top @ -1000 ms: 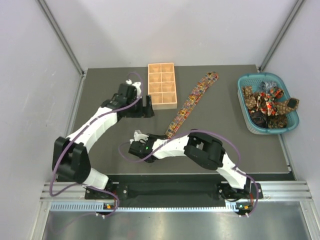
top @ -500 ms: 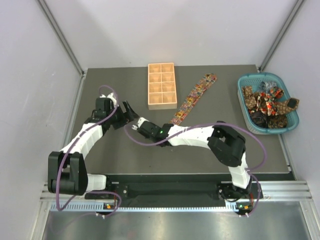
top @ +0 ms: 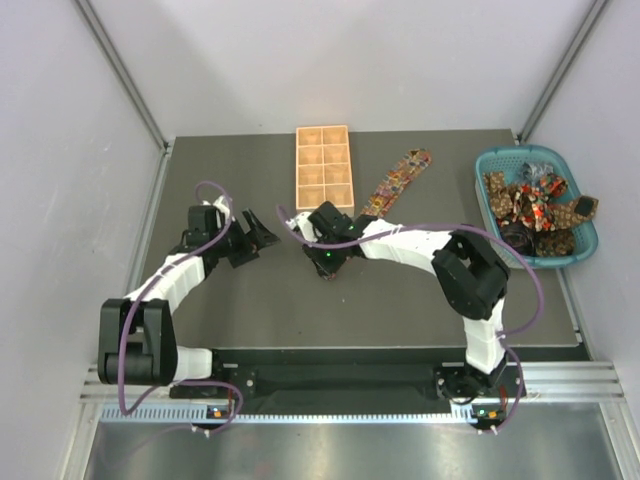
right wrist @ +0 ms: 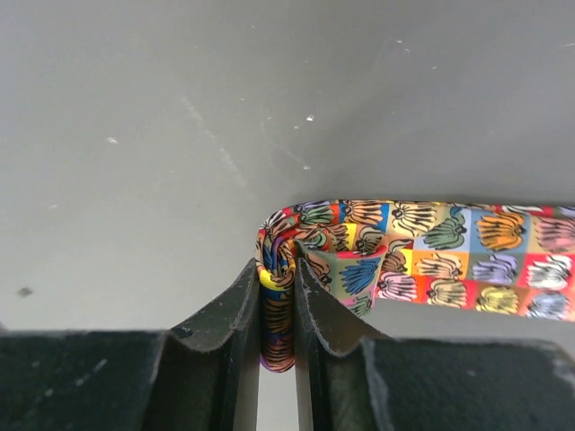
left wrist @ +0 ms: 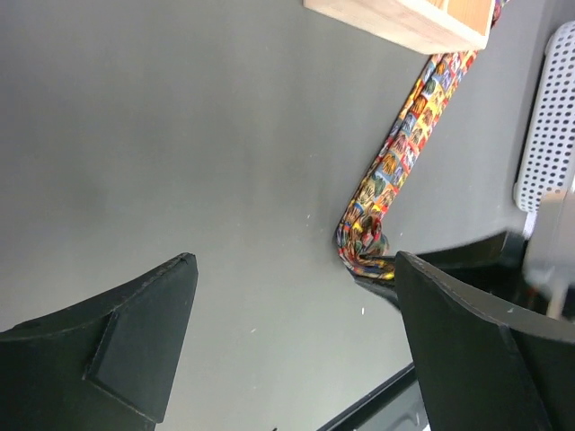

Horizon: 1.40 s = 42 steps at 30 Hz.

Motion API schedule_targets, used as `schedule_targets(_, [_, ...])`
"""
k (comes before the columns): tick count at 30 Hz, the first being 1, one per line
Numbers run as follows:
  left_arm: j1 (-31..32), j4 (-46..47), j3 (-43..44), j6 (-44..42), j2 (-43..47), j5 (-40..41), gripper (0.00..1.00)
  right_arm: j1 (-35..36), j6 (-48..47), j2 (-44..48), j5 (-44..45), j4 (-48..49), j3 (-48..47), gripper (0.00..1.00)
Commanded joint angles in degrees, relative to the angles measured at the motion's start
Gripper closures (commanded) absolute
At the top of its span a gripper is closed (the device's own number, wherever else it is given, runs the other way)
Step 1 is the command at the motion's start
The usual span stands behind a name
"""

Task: Roll the ties
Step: Roll the tie

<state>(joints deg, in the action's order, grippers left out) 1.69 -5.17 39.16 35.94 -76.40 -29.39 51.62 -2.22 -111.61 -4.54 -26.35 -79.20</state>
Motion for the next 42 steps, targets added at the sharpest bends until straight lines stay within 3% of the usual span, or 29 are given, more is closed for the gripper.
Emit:
schedule_targets(1, [1.3, 3.7, -1.1, -1.5, 0.1, -0.2, 0.05, -3.8, 1.8, -1.1, -15.1, 1.4, -3.0, 1.0])
schedule_targets(6, [8.1, 2.8, -1.4, -4.2, 1.7, 6.7, 0.06, -9.3, 5.1, -4.8, -29.5, 1.0, -5.6, 1.0])
schedule_targets(10, [15.2, 1.2, -0.3, -8.3, 3.1, 15.6, 0.07, -12.2, 6.3, -8.2, -36.1, 0.2, -8.1, 1.0])
schedule_targets(16, [24.8, 1.1, 1.2, -14.5, 2.0, 20.9, 0.07, -16.7, 7.2, -12.7, -46.3, 1.2, -9.7, 1.0])
schedule_targets(23, [31.6, 1.0, 5.7, -22.3, -2.2, 23.4, 0.01, -20.1, 7.0, -16.8, -49.8, 0.7, -11.5, 0.99])
schedule_targets(32, [38.8, -4.8, 14.7, -30.7, -13.3, 34.0, 0.01, -20.9, 7.1, -20.6, -50.0, 0.5, -13.6, 0.99])
schedule_targets(37, [39.9, -6.5, 17.5, -33.3, -18.0, 36.2, 0.01, -20.9, 6.8, -20.7, -50.1, 0.0, -13.9, 0.99])
schedule_targets(42, [39.9, -8.4, 20.1, -35.4, -21.1, 33.3, 0.01, -21.5, 6.3, -20.0, -50.7, 0.0, -13.1, 0.98])
